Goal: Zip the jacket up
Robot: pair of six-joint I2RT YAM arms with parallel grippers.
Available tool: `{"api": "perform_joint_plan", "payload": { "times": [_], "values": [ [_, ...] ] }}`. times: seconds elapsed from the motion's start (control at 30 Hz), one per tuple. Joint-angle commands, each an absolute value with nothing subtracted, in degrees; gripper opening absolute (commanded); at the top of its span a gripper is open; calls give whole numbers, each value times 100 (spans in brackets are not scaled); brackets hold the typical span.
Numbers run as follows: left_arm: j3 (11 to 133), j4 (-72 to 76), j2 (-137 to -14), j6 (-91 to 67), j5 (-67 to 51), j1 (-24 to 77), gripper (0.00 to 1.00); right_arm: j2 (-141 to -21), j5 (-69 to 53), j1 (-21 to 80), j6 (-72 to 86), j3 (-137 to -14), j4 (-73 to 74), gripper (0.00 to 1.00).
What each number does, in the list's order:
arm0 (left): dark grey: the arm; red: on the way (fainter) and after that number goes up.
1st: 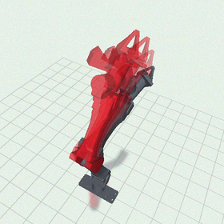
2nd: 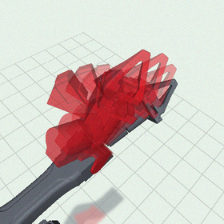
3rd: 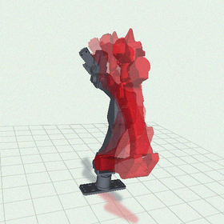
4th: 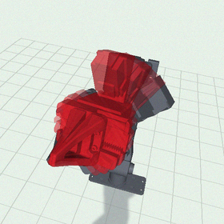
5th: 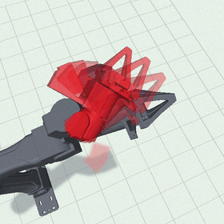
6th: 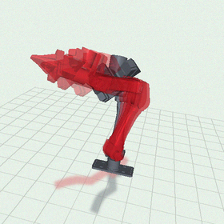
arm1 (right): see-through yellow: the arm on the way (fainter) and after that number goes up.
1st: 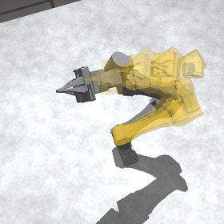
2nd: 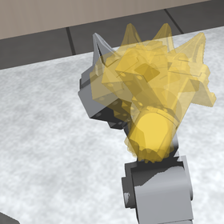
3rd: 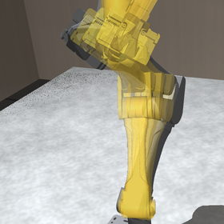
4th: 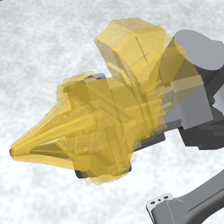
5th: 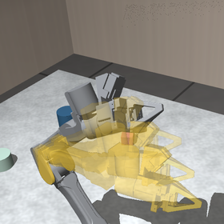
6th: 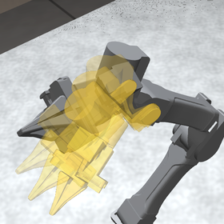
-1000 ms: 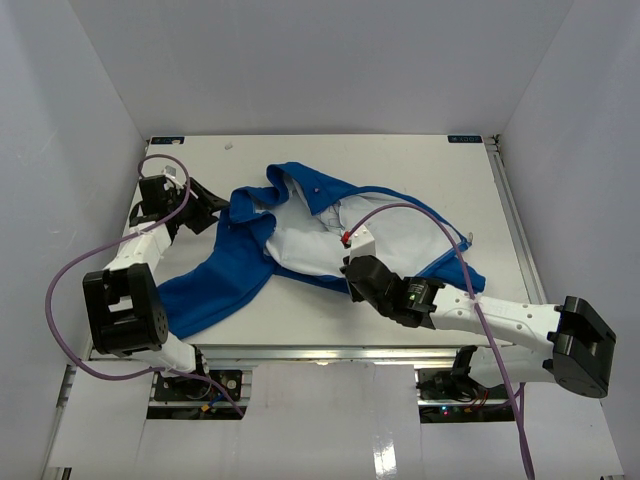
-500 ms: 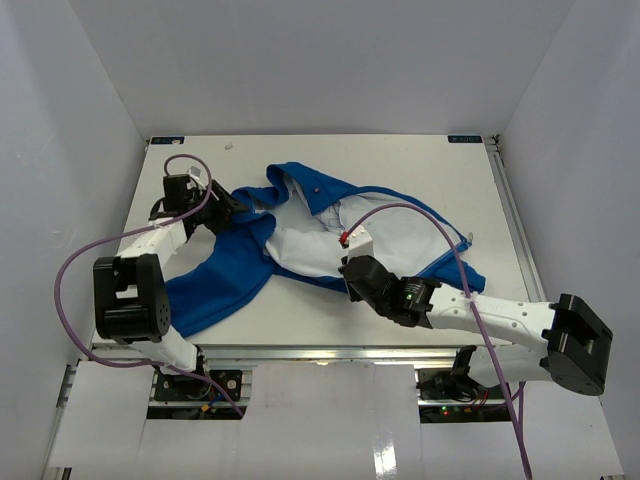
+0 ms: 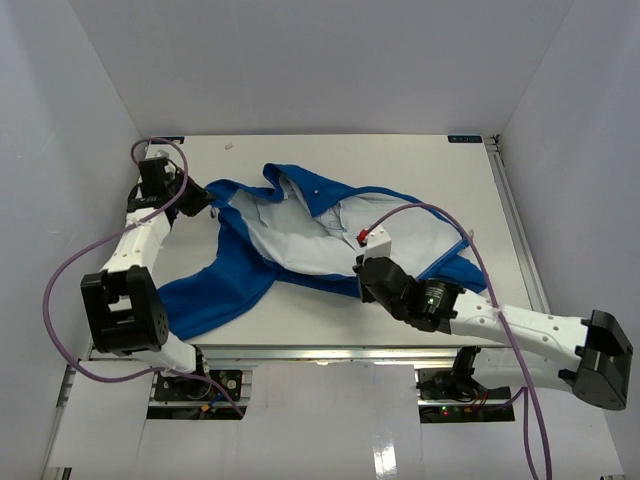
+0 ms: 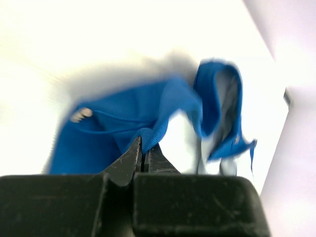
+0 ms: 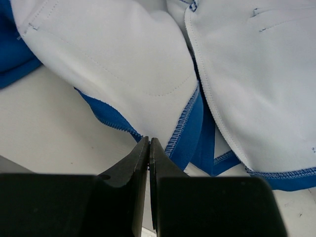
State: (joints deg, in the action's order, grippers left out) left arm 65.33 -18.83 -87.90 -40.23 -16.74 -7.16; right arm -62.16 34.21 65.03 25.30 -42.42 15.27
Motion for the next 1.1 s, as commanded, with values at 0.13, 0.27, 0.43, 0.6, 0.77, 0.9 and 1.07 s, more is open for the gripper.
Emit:
{"api": "perform_joint_plan", "payload": {
  "times": [0.13, 0.27, 0.43, 0.6, 0.77, 0.9, 1.07],
  "values": [
    [6960, -2146, -7998, -3999, -670, -864, 0, -4903, 3096, 6583, 2804, -3716, 1712, 8],
    [6929, -2143, -7937, -3955, -421, -991, 0, -4436, 2829, 6576, 2813, -3534, 1673, 8],
    [6973, -2196, -7934, -3922, -207, -1097, 0, -3853, 2556, 6583, 3012, -3267, 1547, 8],
    [6897, -2241, -7761, -3977, -88, -1107, 0, -3722, 2205, 6583, 3196, -3043, 1134, 8],
    [7065, -2241, -7981, -3854, -97, -1107, 0, -4069, 2853, 6579, 3461, -2696, 749, 8],
    [7044, -2138, -8449, -3905, -323, -1109, 0, -4807, 3856, 6535, 3812, -2673, 703, 8],
    [6672, -1409, -9042, -4025, -668, -1107, 0, -5701, 4489, 6477, 4139, -2909, 721, 8]
  ]
}}
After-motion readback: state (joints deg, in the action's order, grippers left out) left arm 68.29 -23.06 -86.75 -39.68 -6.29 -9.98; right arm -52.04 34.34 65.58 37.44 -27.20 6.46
